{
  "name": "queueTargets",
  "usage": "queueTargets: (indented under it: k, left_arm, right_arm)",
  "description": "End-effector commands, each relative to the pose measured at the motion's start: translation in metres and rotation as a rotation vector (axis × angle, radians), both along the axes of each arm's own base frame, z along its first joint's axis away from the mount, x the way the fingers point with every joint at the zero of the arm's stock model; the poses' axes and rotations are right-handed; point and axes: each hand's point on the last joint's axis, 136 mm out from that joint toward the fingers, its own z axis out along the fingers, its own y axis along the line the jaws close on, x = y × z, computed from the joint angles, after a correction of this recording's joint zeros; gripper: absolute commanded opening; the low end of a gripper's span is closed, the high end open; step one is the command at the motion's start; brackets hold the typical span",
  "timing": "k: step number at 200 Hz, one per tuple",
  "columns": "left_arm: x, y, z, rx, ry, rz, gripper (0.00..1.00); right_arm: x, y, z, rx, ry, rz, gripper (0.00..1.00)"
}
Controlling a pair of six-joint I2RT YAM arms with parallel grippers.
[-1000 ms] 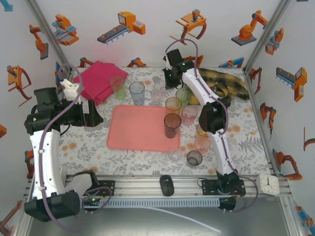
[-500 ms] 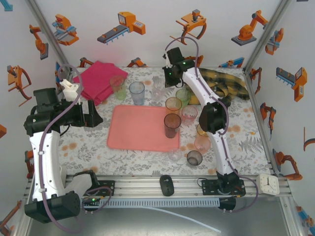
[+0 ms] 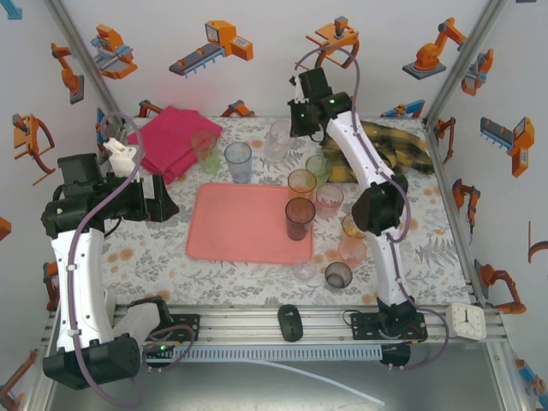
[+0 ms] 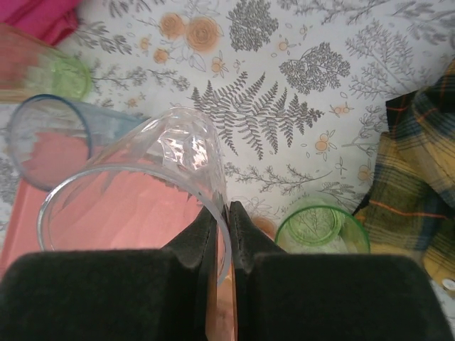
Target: Place the glasses into the tray
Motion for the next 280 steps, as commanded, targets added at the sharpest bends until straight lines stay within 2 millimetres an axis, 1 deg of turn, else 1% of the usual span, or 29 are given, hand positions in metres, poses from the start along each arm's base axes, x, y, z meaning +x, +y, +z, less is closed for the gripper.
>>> queueTargets:
  k: [1,23,40,61,83,98,109,128,150,175,203,210,228,280]
  left_arm:
    - [-0.002,0.000,0.015,0.011,-0.046,0.002,0.97]
    - [-0.004,0.001,0.012,0.015,-0.040,0.003,0.97]
    - [-0.006,0.000,0.007,0.011,-0.030,0.002,0.97]
    - [-0.008,0.000,0.006,0.014,-0.033,0.003,0.97]
    - [-0.008,0.003,0.010,0.030,-0.039,0.018,0.97]
    - [-0.009,0.003,0.013,0.034,-0.049,0.017,0.97]
    - [-0.008,0.003,0.015,0.034,-0.055,0.015,0.97]
    - [-0.008,0.002,0.019,0.024,-0.057,0.011,0.97]
    - [-0.009,0.000,0.022,0.020,-0.061,0.006,0.97]
    - [-0.012,0.000,0.018,0.029,-0.059,0.001,0.97]
    - [-0.016,-0.001,0.015,0.028,-0.056,-0.007,0.97]
    - [-0.016,-0.002,0.015,0.025,-0.055,-0.009,0.97]
    - [-0.017,-0.004,0.014,0.015,-0.055,-0.018,0.97]
    - [-0.019,-0.006,0.011,0.004,-0.047,-0.020,0.97]
  right_arm:
    - [-0.026,-0.017,0.070,0.028,-0.105,-0.004,0.01]
    - [-0.050,-0.026,0.090,0.031,-0.098,0.006,0.01]
    - [-0.070,-0.032,0.099,0.033,-0.086,0.016,0.01]
    - [-0.096,-0.041,0.109,0.033,-0.071,0.022,0.01]
    - [-0.125,-0.043,0.124,0.061,-0.055,0.034,0.00]
    - [-0.147,-0.040,0.128,0.067,-0.047,0.052,0.00]
    - [-0.162,-0.038,0.127,0.061,-0.039,0.065,0.00]
    - [-0.186,-0.035,0.122,0.034,-0.024,0.080,0.00]
    - [-0.214,-0.026,0.109,0.016,0.013,0.119,0.00]
    - [-0.248,-0.010,0.086,-0.028,0.048,0.191,0.00]
    - [-0.276,0.001,0.060,-0.051,0.091,0.215,0.00]
    - [-0.280,0.001,0.052,-0.058,0.104,0.209,0.00]
    - [-0.285,0.000,0.039,-0.040,0.118,0.175,0.00]
    - [-0.286,-0.015,0.016,-0.031,0.104,0.073,0.00]
